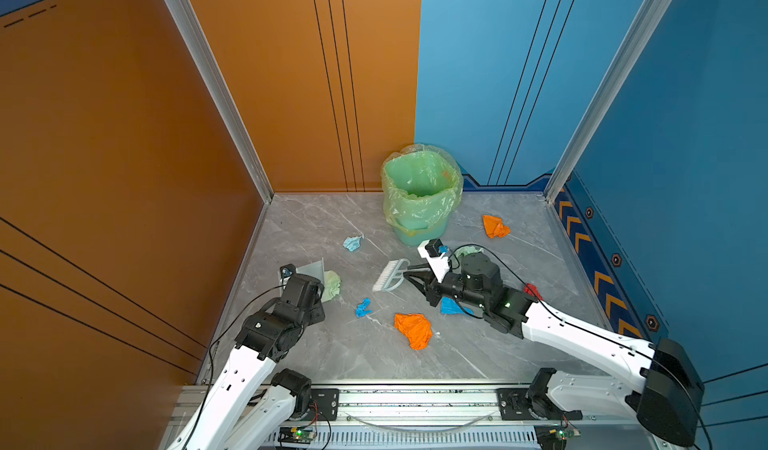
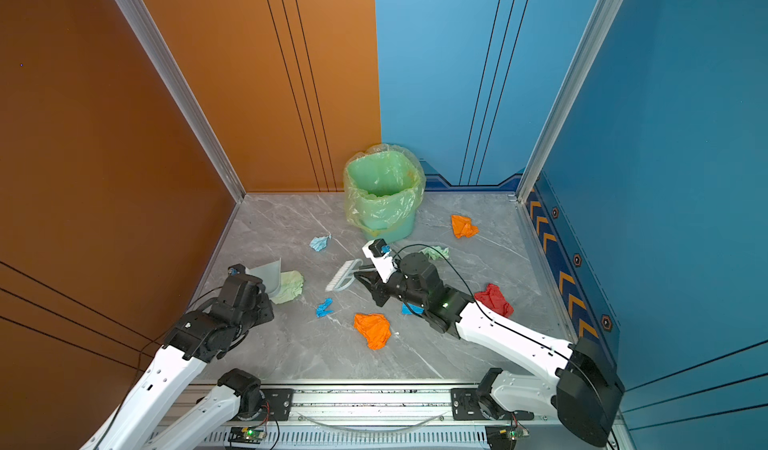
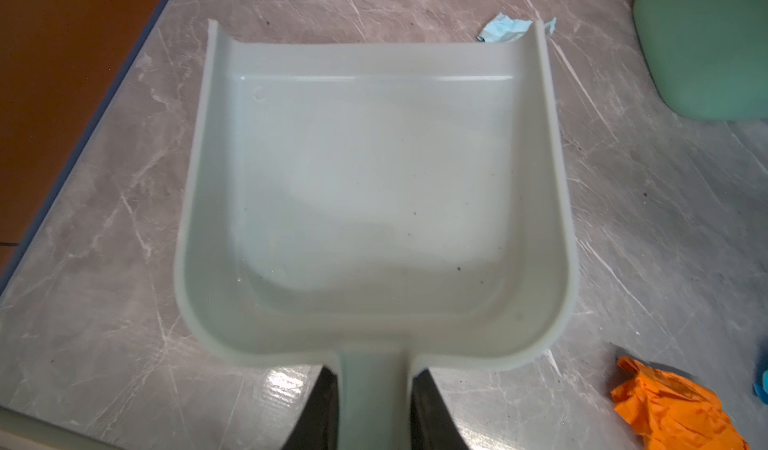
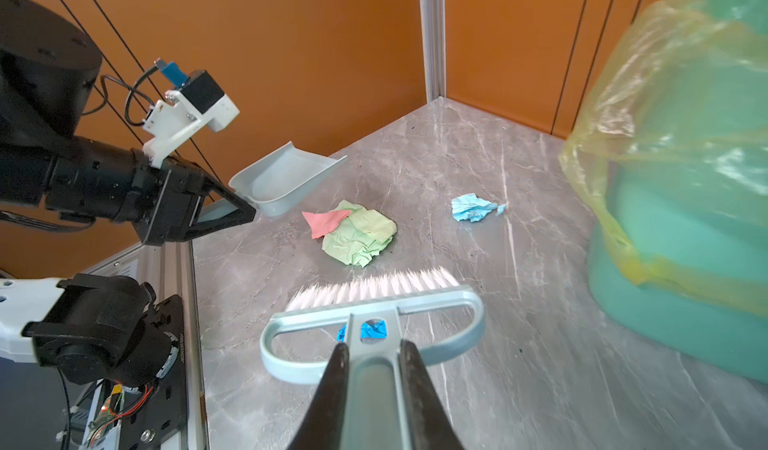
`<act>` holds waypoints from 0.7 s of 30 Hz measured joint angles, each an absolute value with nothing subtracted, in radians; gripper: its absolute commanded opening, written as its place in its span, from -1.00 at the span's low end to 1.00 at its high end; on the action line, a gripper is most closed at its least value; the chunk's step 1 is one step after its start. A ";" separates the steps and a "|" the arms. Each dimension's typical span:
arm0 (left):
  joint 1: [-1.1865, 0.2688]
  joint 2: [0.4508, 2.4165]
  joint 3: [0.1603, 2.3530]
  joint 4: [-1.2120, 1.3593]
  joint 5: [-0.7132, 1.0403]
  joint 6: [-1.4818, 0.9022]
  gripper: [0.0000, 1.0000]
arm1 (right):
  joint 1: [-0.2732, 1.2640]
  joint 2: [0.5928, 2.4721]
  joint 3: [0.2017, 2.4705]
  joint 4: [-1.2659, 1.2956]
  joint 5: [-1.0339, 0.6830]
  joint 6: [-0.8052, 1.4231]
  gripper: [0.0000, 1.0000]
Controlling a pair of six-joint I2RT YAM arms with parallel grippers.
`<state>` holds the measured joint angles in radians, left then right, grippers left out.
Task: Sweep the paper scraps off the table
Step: 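Lift the dustpan with the left gripper while the right gripper carries the brush forward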
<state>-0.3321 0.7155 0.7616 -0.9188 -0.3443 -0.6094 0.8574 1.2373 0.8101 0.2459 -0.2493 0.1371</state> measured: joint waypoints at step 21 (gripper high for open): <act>-0.009 0.745 0.789 -0.886 -0.175 -0.433 -0.82 | 1.061 1.950 1.076 0.841 -0.146 0.134 -1.00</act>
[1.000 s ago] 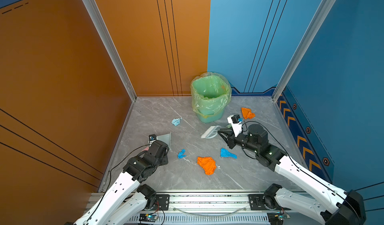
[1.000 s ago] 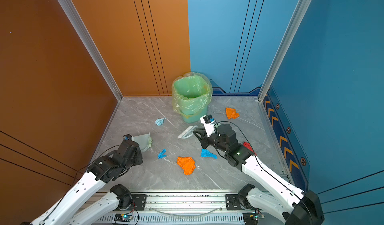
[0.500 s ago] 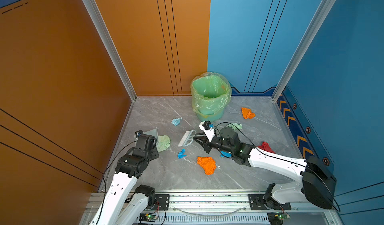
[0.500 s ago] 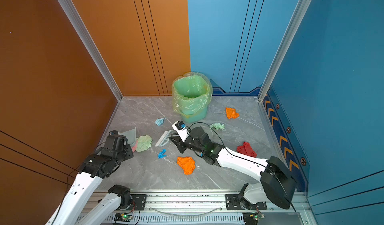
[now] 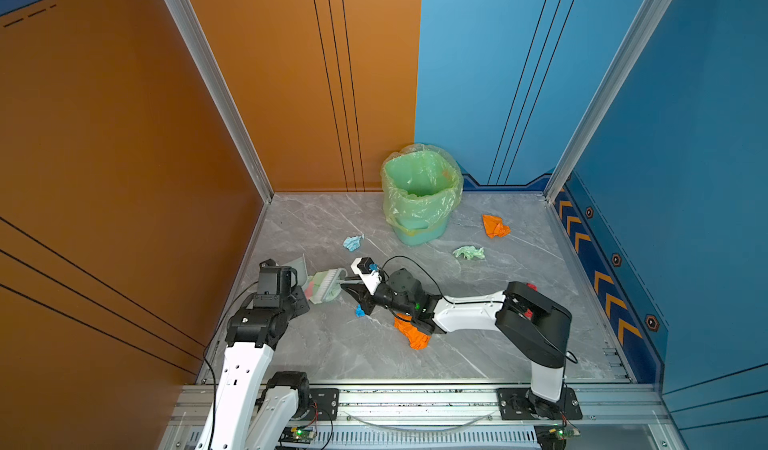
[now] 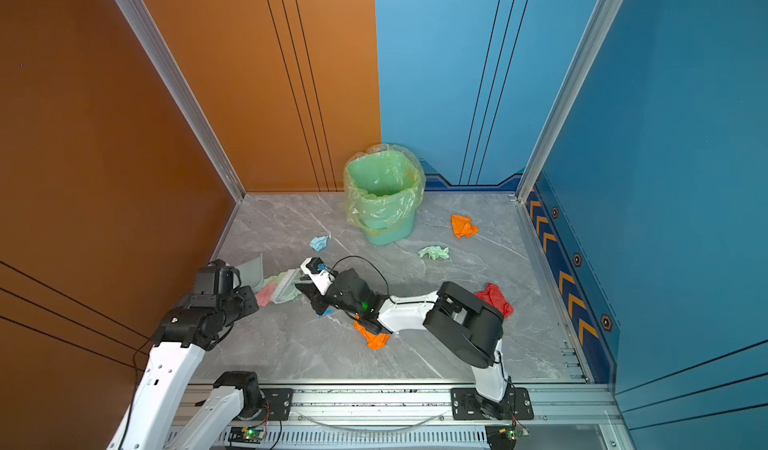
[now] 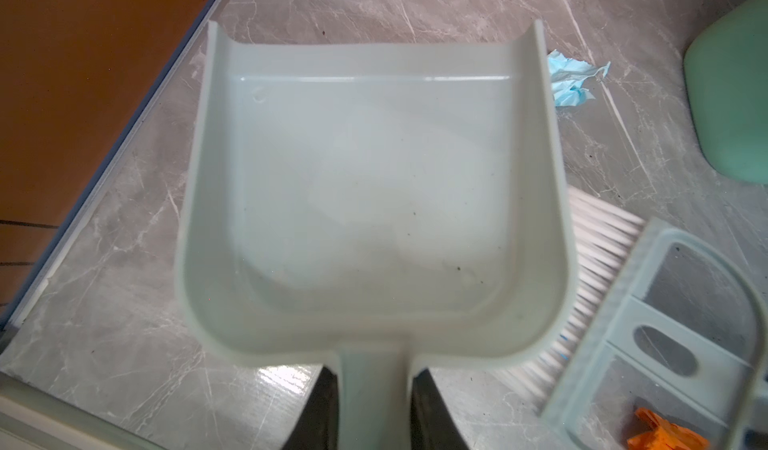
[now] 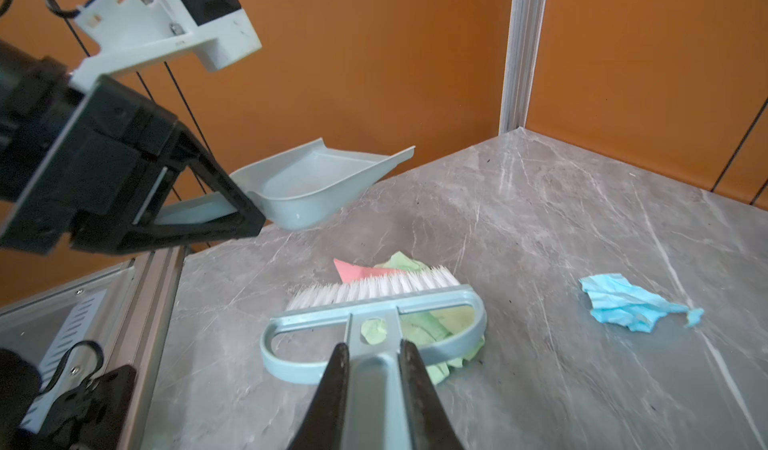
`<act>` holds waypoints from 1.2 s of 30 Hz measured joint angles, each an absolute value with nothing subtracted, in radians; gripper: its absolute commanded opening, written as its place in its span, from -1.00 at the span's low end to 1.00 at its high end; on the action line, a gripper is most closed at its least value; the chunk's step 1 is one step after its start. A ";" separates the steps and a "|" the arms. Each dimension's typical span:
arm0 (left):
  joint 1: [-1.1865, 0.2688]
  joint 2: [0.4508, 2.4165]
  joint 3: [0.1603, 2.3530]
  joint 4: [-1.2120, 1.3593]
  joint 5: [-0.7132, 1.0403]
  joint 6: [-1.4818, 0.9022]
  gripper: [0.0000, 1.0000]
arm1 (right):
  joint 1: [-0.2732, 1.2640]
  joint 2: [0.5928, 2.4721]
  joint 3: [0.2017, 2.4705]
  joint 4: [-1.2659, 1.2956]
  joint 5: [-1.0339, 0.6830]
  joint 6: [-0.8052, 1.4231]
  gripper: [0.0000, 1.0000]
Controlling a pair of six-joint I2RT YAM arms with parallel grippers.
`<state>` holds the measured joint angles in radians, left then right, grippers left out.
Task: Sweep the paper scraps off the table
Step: 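Lift the dustpan with the left gripper while the right gripper carries the brush forward, then lower the brush onto the light green and pink paper with the right gripper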
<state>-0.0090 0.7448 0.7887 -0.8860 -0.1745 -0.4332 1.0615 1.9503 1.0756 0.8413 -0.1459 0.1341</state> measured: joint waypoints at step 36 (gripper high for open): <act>0.054 0.760 0.789 -0.856 -0.073 -0.407 -0.80 | 1.048 2.344 1.481 0.644 -0.167 0.178 -1.00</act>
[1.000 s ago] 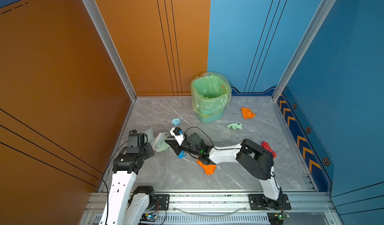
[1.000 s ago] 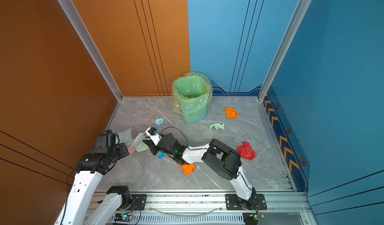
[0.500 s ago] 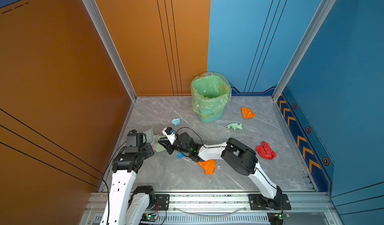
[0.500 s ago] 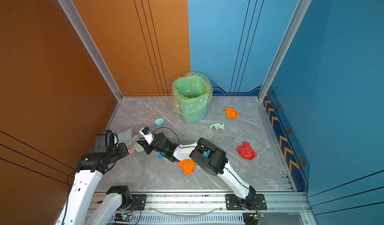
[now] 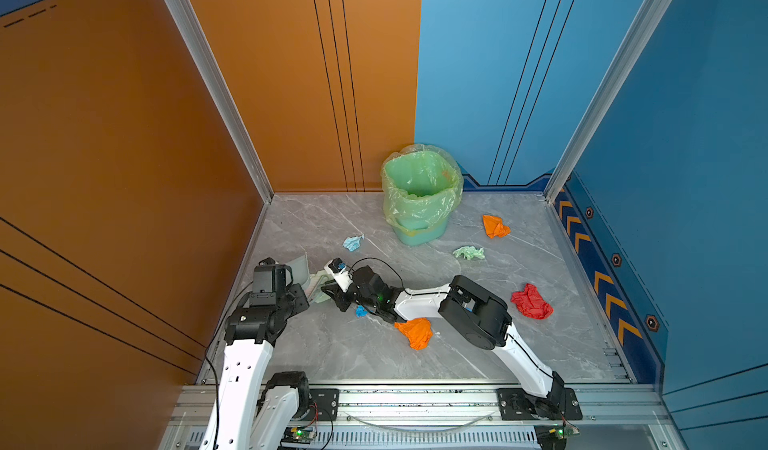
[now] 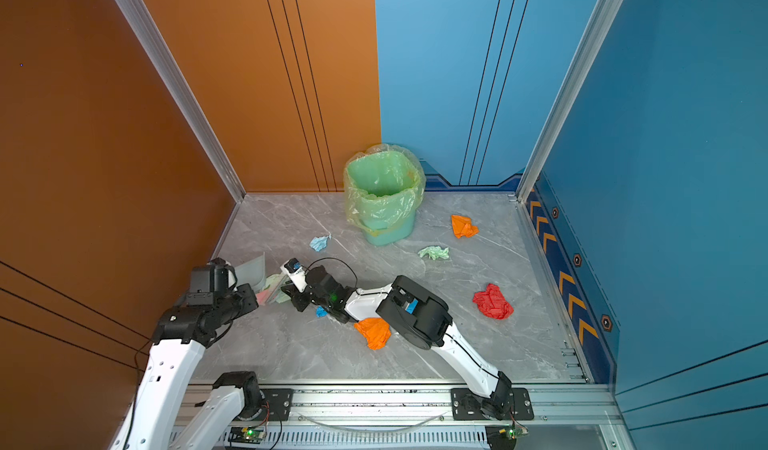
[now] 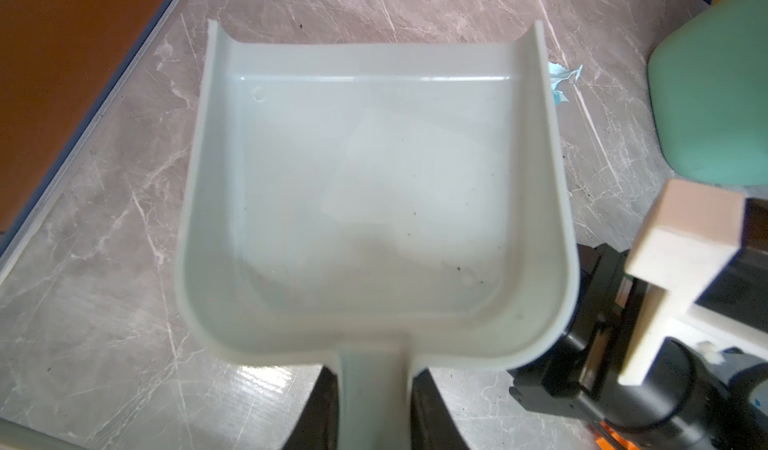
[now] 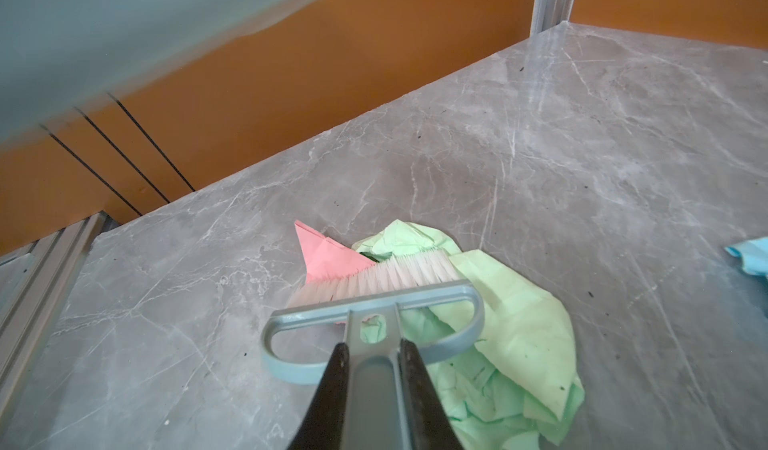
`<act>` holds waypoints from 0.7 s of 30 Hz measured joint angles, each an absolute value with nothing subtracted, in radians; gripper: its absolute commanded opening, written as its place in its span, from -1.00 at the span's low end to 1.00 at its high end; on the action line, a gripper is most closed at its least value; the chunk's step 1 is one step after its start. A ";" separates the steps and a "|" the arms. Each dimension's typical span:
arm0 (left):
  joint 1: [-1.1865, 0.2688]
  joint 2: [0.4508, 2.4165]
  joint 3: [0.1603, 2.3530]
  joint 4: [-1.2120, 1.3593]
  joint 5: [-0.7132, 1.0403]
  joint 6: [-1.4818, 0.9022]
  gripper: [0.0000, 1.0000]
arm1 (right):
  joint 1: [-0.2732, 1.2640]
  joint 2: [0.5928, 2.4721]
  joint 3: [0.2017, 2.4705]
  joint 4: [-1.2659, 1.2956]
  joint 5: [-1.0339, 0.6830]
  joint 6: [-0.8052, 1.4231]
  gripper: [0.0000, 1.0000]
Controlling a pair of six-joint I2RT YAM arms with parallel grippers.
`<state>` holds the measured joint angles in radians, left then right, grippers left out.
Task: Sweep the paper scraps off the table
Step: 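Lower the brush onto the light green and pink paper with the right gripper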
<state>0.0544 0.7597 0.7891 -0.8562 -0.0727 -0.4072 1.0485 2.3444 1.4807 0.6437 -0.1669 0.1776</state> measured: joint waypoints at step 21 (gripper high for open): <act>-0.029 0.759 0.758 -0.792 0.006 -0.428 -0.81 | 0.833 2.053 1.180 0.601 -0.123 0.130 -1.00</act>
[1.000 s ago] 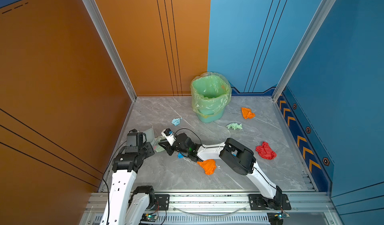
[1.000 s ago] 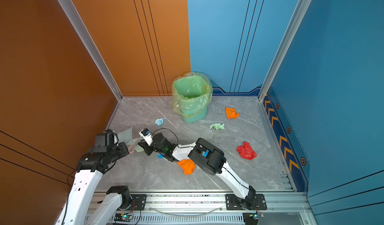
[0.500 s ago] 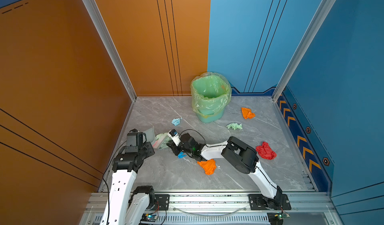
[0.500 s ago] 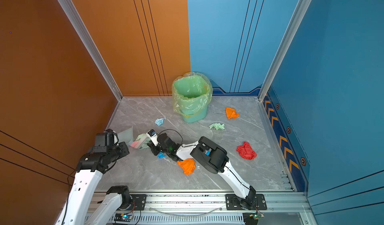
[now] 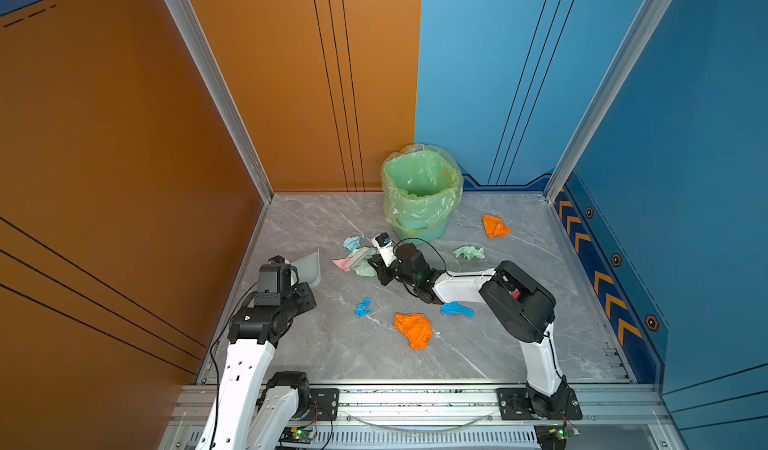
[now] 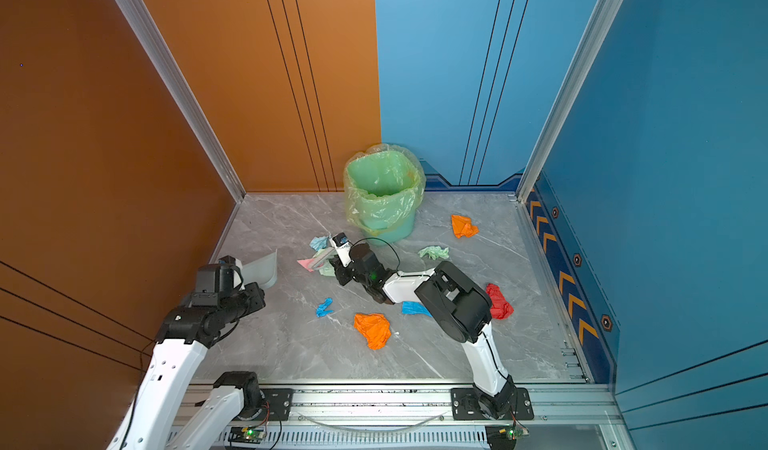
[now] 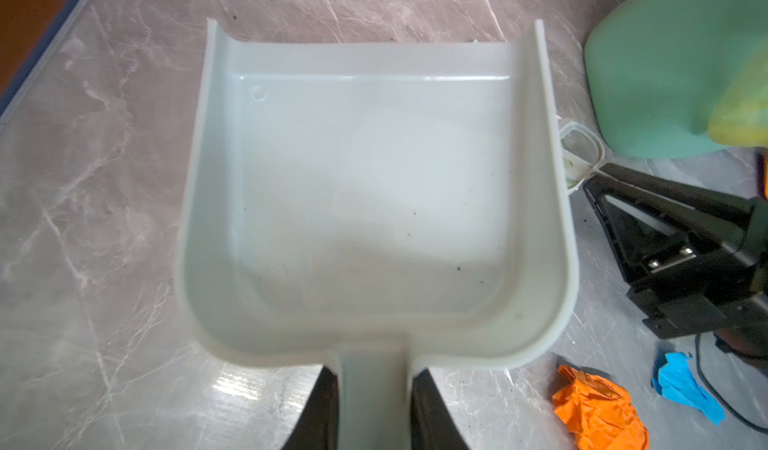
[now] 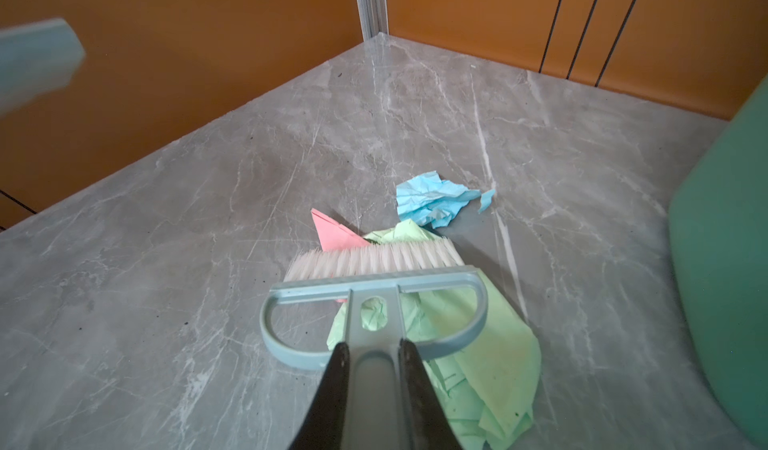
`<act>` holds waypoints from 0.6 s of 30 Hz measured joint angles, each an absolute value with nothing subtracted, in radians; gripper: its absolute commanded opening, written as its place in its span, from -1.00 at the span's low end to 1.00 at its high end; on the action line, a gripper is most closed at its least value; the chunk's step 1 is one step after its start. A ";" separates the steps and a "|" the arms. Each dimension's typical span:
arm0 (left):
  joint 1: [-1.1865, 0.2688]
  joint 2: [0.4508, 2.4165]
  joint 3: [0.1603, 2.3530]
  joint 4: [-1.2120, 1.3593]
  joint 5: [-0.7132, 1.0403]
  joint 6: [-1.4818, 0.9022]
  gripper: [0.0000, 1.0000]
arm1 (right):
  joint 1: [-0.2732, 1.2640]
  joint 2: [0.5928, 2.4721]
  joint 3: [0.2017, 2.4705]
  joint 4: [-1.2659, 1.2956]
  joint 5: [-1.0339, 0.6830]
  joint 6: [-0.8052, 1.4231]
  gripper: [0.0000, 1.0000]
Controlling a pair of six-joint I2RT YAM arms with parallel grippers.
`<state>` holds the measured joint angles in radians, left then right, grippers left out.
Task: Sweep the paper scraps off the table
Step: 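Lower the brush onto the light green and pink paper with the right gripper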
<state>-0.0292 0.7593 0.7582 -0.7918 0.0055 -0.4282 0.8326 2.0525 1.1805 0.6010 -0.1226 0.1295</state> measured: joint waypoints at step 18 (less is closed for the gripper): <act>-0.136 0.830 0.703 -0.720 -0.010 -0.453 -0.79 | 0.804 1.682 1.097 0.336 -0.267 0.066 -1.00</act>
